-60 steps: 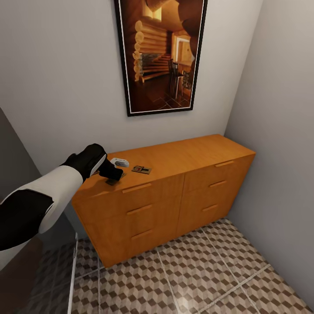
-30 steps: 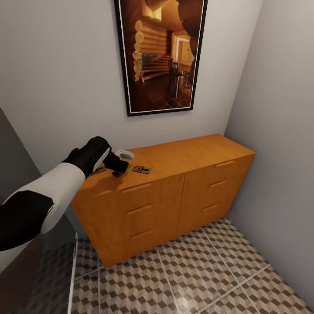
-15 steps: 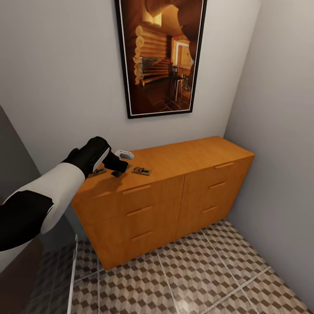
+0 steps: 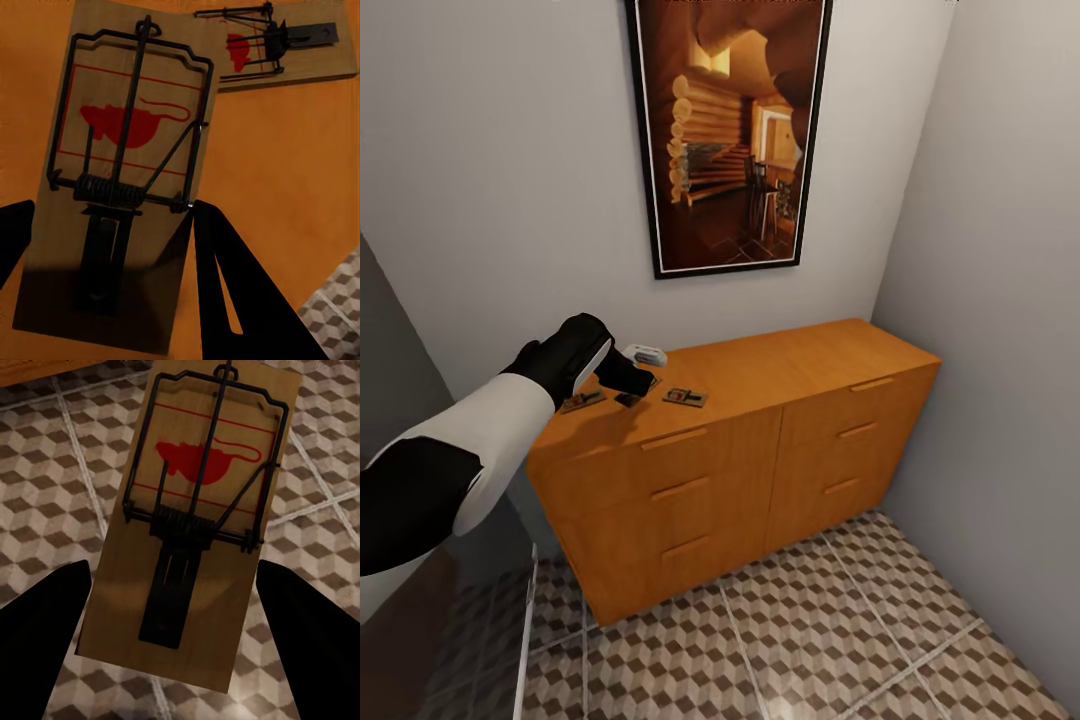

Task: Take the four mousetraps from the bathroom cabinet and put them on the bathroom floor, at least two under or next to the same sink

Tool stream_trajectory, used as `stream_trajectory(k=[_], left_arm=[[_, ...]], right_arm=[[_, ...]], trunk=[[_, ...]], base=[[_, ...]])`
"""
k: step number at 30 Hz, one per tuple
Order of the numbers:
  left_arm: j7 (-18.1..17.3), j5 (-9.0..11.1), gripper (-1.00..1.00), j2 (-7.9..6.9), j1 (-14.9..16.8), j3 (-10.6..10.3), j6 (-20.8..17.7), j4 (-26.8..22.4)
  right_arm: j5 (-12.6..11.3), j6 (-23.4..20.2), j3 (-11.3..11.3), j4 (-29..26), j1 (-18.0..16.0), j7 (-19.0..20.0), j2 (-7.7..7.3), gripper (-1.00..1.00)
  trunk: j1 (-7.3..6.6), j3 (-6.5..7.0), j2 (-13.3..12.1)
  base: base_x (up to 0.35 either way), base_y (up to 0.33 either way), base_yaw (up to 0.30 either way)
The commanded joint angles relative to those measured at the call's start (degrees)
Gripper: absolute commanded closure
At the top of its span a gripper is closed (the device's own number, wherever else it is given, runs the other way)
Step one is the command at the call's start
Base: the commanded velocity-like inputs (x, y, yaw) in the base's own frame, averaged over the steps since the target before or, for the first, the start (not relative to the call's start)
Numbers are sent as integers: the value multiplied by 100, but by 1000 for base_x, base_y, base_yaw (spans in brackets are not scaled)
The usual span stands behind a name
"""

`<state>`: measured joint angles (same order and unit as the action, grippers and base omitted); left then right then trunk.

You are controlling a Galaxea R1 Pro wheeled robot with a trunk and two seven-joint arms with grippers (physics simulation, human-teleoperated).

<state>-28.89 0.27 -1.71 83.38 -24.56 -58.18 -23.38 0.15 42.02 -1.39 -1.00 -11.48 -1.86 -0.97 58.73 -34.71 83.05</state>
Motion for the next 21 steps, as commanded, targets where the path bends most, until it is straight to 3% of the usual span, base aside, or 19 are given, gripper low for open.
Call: stream_trajectory(k=[1, 15, 21], left_arm=[[-29, -17, 100, -9, 4, -38, -9, -9], [-29, -18, 100, -19, 7, -42, -9, -7], [-29, -17, 100, -27, 5, -47, -9, 0]], right_arm=[[2, 14, -17, 4, -3, -17, 0, 100], [2, 8, -17, 4, -3, -17, 0, 100], [2, 8, -15, 4, -3, -17, 0, 100]], trunk=[[0, -3, 3], [0, 1, 3], [0, 1, 3]], base=[[0, -57, 0], [0, -252, 0], [-14, -42, 0]])
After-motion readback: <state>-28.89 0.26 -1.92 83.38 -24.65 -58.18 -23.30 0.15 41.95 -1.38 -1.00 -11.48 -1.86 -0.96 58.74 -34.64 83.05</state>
